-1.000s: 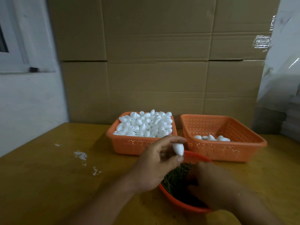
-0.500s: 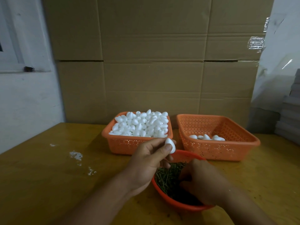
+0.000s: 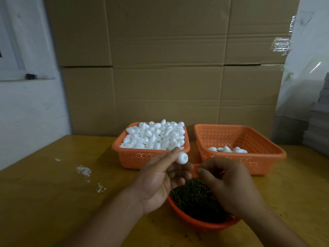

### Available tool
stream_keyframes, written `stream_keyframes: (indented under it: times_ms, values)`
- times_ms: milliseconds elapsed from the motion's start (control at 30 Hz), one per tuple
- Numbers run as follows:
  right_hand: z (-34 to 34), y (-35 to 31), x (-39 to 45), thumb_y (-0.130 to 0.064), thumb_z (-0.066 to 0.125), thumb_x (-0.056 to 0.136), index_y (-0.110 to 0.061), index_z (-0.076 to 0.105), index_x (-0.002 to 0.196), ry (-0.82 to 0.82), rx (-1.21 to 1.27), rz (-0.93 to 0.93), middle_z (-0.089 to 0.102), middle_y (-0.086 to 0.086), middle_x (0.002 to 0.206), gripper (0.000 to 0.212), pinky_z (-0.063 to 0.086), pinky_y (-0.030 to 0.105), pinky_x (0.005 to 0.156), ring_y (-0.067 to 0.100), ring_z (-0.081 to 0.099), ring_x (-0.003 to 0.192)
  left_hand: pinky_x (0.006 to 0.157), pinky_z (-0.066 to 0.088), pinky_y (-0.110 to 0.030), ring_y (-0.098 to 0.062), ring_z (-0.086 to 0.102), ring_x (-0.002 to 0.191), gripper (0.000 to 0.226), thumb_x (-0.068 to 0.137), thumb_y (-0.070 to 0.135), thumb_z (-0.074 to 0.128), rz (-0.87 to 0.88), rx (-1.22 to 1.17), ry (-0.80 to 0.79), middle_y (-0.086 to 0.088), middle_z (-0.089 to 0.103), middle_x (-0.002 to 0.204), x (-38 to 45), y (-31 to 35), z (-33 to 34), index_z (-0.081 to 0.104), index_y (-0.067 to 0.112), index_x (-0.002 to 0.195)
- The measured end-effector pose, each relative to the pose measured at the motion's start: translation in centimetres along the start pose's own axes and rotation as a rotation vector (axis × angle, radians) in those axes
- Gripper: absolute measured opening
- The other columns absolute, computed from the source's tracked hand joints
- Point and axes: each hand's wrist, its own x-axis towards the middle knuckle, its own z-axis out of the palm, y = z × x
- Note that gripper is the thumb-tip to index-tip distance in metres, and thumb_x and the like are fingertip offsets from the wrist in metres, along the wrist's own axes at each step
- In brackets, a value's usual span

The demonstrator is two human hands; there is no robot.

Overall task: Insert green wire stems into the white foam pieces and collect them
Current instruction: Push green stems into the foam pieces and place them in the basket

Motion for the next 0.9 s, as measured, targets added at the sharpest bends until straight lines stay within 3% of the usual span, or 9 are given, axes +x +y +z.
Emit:
stream_keyframes:
  times_ms: [100,233,333,467,700,800,900]
  values:
    - [-0.1,-0.8,0.0,-0.009,0.080,0.080,-0.019,0.073,0.070,0.048,0.282,0.020,0.071,0.000,0.066,0.016,0.044,0.015,0.050,0.003,0.060,0.053,0.050,0.048,-0.021,-0.016,0.065,0.060,0.035,0.081,0.042,0.069,-0.030,0.015,0.030,-0.012,0.071,0.080,0.0,0.1,0.1,0.068,0.010,0.096]
    - [0.2,-1.8,-0.2,0.003,0.078,0.077,-0.014,0.075,0.071,0.071,0.547,0.011,0.073,0.009,0.067,0.019,0.051,0.017,0.055,0.011,0.066,0.057,0.047,0.045,-0.019,-0.015,0.062,0.056,0.035,0.081,0.045,0.068,-0.067,0.026,0.051,-0.010,0.069,0.073,-0.1,0.0,0.2,0.069,0.012,0.091]
    - [0.3,-2.3,-0.4,-0.010,0.078,0.072,-0.010,0.075,0.076,0.050,0.630,-0.006,0.075,0.011,0.070,0.005,0.055,0.020,0.060,0.016,0.070,0.062,0.046,0.045,-0.019,-0.014,0.061,0.054,0.031,0.081,0.046,0.068,-0.075,0.036,0.039,-0.009,0.068,0.071,-0.2,0.1,0.3,0.075,0.017,0.078]
    - [0.4,-2.3,-0.4,-0.020,0.076,0.068,-0.010,0.076,0.079,0.060,0.618,-0.011,0.076,0.010,0.074,0.015,0.056,0.019,0.062,0.019,0.073,0.068,0.047,0.045,-0.019,-0.014,0.061,0.054,0.030,0.080,0.048,0.068,-0.076,0.038,0.026,-0.008,0.068,0.071,-0.3,0.2,0.3,0.077,0.019,0.075]
    - [0.7,-2.4,-0.5,-0.018,0.077,0.068,-0.009,0.077,0.078,0.078,0.573,-0.043,0.077,0.007,0.074,0.013,0.057,0.019,0.063,0.019,0.074,0.069,0.047,0.045,-0.019,-0.014,0.061,0.054,0.032,0.082,0.048,0.069,-0.075,0.044,0.025,-0.008,0.068,0.071,-0.3,0.1,0.4,0.075,0.017,0.078]
    - [0.9,-2.5,-0.7,-0.011,0.080,0.072,-0.015,0.078,0.077,0.101,0.468,-0.080,0.077,-0.002,0.073,0.006,0.057,0.018,0.063,0.012,0.073,0.068,0.047,0.045,-0.020,-0.015,0.061,0.055,0.032,0.082,0.047,0.069,-0.066,0.046,0.020,-0.009,0.068,0.072,-0.3,0.1,0.4,0.074,0.015,0.081]
    - [1.1,-2.3,-0.9,-0.007,0.081,0.077,-0.020,0.078,0.078,0.131,0.349,-0.132,0.075,-0.012,0.071,0.014,0.055,0.015,0.062,0.006,0.071,0.066,0.047,0.044,-0.020,-0.015,0.060,0.055,0.034,0.081,0.046,0.069,-0.052,0.054,0.014,-0.009,0.068,0.073,-0.4,0.0,0.5,0.071,0.012,0.085]
